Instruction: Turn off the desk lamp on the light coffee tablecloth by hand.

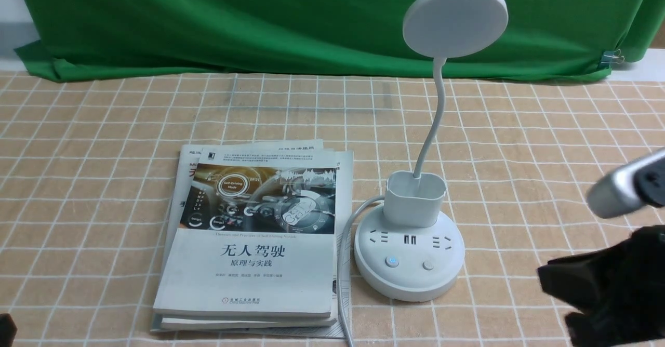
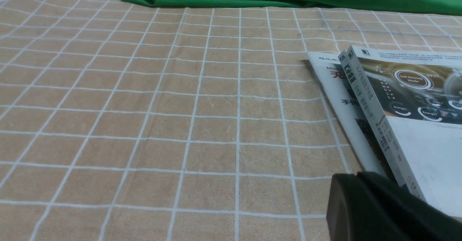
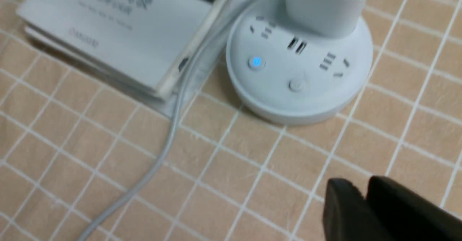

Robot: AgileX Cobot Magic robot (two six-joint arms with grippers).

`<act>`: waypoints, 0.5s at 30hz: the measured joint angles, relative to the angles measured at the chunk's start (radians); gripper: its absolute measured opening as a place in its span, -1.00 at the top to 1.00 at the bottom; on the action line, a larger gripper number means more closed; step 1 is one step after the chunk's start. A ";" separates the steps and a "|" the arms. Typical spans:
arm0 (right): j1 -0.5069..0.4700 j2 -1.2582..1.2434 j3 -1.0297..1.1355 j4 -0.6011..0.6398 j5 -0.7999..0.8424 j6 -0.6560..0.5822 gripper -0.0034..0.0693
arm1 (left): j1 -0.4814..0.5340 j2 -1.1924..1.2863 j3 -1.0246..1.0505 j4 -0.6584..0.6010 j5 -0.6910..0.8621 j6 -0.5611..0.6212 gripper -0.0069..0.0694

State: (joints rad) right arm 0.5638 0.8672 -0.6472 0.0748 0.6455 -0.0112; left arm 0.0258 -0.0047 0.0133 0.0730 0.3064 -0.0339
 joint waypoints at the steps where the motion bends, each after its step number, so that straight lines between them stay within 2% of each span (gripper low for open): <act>1: -0.015 -0.028 0.022 0.000 -0.024 -0.019 0.78 | 0.000 0.000 0.000 0.000 0.000 0.000 0.81; 5: -0.099 -0.152 0.153 -0.008 -0.165 -0.061 0.82 | 0.000 0.000 0.000 0.000 0.000 0.000 0.81; 8: -0.230 -0.305 0.362 -0.009 -0.397 -0.070 0.82 | 0.000 0.000 0.000 0.000 0.000 0.000 0.81; 9: -0.238 -0.315 0.362 -0.009 -0.409 -0.070 0.82 | 0.000 0.000 0.000 0.000 0.000 0.000 0.81; 12: -0.361 -0.482 0.552 -0.009 -0.583 -0.071 0.82 | 0.000 0.000 0.000 0.000 0.000 0.000 0.81; 15: -0.439 -0.615 0.642 -0.009 -0.622 -0.071 0.82 | 0.000 0.000 0.000 0.000 0.000 0.000 0.81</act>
State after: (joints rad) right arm 0.1249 0.2524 -0.0050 0.0658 0.0238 -0.0817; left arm 0.0258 -0.0047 0.0133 0.0730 0.3064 -0.0339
